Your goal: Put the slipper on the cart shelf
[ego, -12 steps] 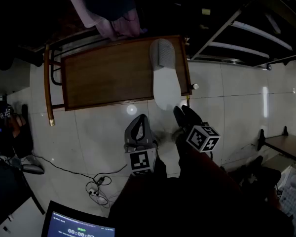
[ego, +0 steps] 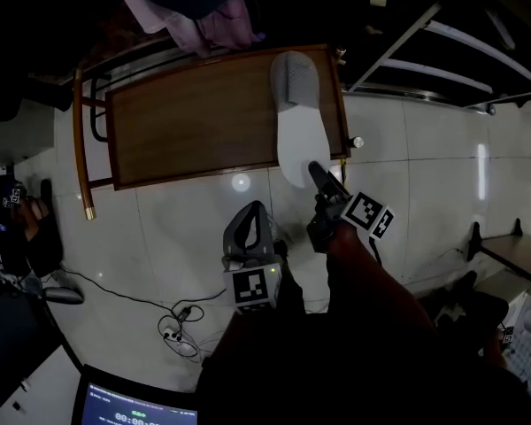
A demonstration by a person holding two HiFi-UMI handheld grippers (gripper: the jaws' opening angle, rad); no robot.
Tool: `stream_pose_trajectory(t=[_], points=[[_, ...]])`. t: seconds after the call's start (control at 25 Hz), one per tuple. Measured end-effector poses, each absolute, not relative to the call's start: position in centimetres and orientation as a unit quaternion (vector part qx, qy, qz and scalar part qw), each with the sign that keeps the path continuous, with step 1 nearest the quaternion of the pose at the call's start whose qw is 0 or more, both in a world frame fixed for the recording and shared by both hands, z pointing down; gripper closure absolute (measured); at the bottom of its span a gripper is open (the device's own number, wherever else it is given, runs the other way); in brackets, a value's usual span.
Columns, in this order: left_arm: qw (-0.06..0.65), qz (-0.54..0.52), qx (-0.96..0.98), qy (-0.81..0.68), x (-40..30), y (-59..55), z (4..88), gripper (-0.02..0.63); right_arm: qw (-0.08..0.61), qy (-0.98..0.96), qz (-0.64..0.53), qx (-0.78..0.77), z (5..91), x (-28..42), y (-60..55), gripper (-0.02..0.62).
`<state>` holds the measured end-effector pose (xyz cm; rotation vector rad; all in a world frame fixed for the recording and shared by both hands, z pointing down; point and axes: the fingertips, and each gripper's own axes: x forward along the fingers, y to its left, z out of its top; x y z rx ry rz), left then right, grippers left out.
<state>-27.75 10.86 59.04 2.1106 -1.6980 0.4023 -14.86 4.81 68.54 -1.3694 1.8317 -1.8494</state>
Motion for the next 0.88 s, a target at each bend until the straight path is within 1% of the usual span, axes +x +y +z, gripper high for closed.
stream_pose_trajectory(t=[0.16, 0.2, 0.24, 0.28, 0.36, 0.44, 0.52, 0.72, 0.88], points=[[0.194, 0.146, 0.762, -0.601, -27.6, 10.5, 58.9, 0.592, 0.107, 0.593, -0.649, -0.465, 69.7, -15.6, 4.1, 0.338], [0.192, 0.146, 0.762, -0.6, -27.6, 10.5, 58.8, 0.592, 0.104, 0.584, -0.653, -0.47, 70.1, -15.5, 4.1, 0.359], [0.191, 0.145, 0.763, -0.6, -27.5, 10.5, 58.8, 0.592, 0.1, 0.576, -0.656, -0.477, 70.4, -15.3, 4.1, 0.403], [0.191, 0.145, 0.763, -0.6, -27.5, 10.5, 58.7, 0.592, 0.096, 0.572, -0.657, -0.481, 70.5, -15.1, 4.0, 0.435], [0.19, 0.144, 0.764, -0.599, -27.4, 10.6, 58.6, 0.592, 0.091, 0.57, -0.656, -0.486, 70.4, -15.1, 4.0, 0.475], [0.19, 0.144, 0.765, -0.598, -27.4, 10.8, 58.5, 0.592, 0.089, 0.574, -0.649, -0.491, 70.0, -15.1, 4.1, 0.495], [0.191, 0.144, 0.766, -0.597, -27.3, 11.0, 58.4, 0.592, 0.081, 0.588, -0.632, -0.498, 69.3, -15.0, 4.3, 0.53], [0.185, 0.142, 0.77, -0.594, -27.7, 10.9, 57.9, 0.592, 0.039, 0.635, -0.576, -0.513, 67.1, -15.0, 5.1, 0.548], [0.181, 0.138, 0.772, -0.593, -27.8, 10.7, 57.0, 0.592, -0.007, 0.694, -0.489, -0.529, 64.0, -14.0, 6.2, 0.555]])
